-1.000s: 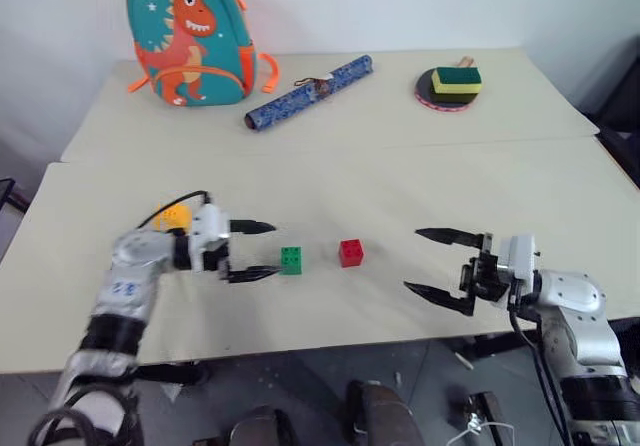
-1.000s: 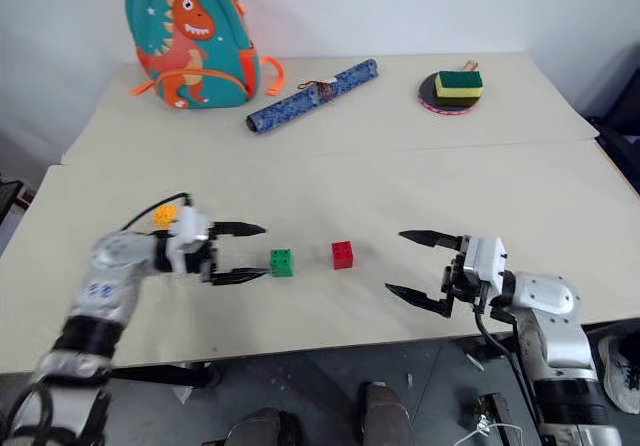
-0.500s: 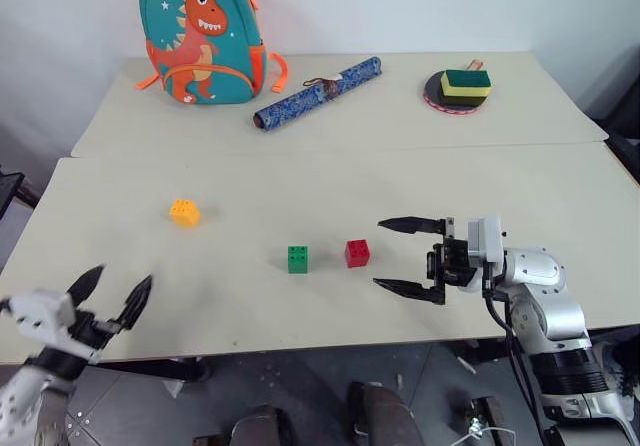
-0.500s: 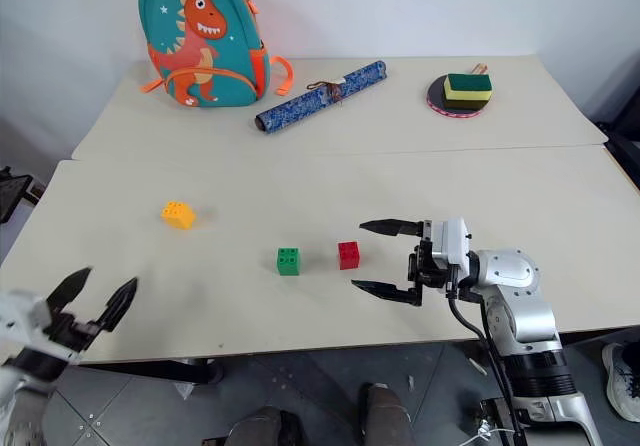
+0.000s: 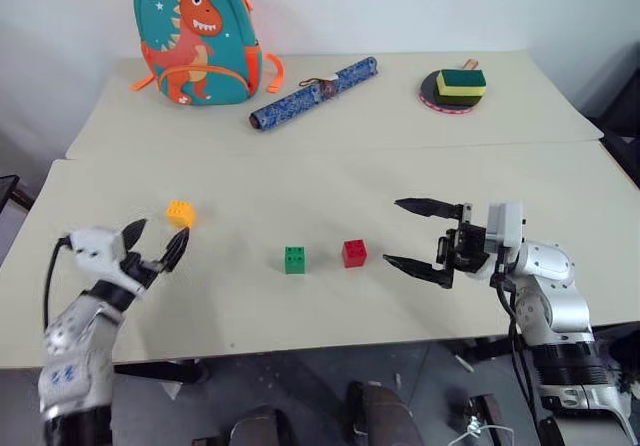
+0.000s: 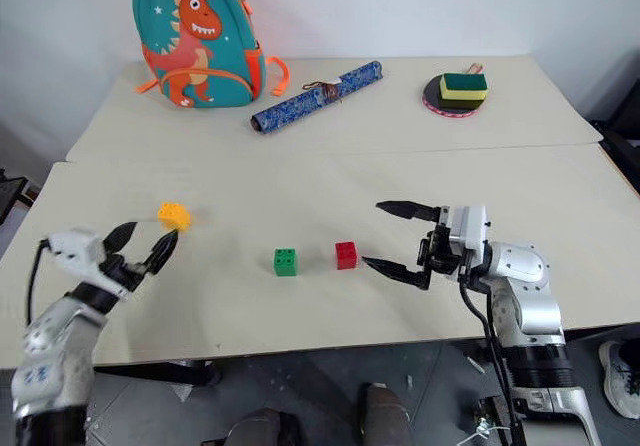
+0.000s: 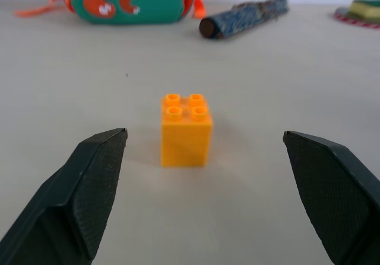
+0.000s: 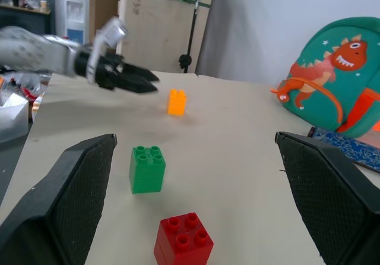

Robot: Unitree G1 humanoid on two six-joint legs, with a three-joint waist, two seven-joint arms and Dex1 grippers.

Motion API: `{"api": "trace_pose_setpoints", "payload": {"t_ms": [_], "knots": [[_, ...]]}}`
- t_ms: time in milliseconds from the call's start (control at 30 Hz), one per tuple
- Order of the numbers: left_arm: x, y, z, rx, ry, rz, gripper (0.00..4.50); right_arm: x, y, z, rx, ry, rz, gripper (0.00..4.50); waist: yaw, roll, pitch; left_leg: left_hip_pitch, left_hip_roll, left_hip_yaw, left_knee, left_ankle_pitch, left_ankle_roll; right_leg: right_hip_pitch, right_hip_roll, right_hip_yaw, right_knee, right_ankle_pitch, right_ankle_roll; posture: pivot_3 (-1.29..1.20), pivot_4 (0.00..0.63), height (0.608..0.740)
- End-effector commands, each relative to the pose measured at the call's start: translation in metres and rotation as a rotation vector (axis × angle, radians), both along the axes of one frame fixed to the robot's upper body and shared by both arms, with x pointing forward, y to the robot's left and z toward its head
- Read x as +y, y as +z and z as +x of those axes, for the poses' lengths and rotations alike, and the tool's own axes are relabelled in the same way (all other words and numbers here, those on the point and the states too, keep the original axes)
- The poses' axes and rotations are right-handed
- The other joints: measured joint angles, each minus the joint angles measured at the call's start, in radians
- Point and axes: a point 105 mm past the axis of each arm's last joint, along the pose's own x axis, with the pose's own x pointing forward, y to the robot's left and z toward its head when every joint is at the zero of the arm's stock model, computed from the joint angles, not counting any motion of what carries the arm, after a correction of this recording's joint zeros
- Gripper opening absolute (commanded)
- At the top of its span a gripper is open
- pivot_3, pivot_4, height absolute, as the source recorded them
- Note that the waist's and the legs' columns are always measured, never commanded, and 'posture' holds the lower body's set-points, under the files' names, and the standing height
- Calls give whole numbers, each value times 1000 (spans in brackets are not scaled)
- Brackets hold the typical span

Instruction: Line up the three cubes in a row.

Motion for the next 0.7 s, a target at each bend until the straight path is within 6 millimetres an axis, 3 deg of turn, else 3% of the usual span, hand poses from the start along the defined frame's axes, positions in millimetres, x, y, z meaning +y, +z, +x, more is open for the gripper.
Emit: {"api": "trace_pose_setpoints", "payload": {"t_ms": [33,133,233,367,500,567,700], "knots": [[4,-5,17,38,32,25,4486,4,8,-7,-43,8,17,4500,-1,0,0,-1,0,1,0,0,0,0,0,-1,0,0,0,0,150,740],[-4,0,31,29,-12,47,4486,4,5,-12,-45,-18,18,4500,3,0,0,-1,0,3,-1,0,0,0,1,-1,0,1,1,0,150,740],[-7,4,33,13,-34,53,3889,3,2,-15,-44,-40,12,4500,4,0,0,-1,0,3,-1,0,-1,0,0,-2,0,1,1,0,150,740],[-6,10,27,8,-96,97,2683,1,0,-16,-38,-67,13,4500,2,0,0,-1,0,3,0,0,-1,0,0,-2,0,1,1,0,150,740],[-10,15,22,59,-288,146,1537,-2,-2,-18,-35,-74,-2,4500,2,-1,0,-1,1,5,-1,0,-2,0,1,-2,0,1,1,0,150,740],[-13,20,19,71,-383,169,1500,-5,-1,-18,-36,-83,-9,4500,2,-1,0,-1,1,6,0,0,-2,0,1,-2,0,0,1,0,150,740],[-38,22,-1,106,-757,321,1500,-12,1,-20,-38,-105,-17,4500,5,-1,0,-2,1,6,0,0,-2,0,1,-3,0,0,1,0,150,740]]}}
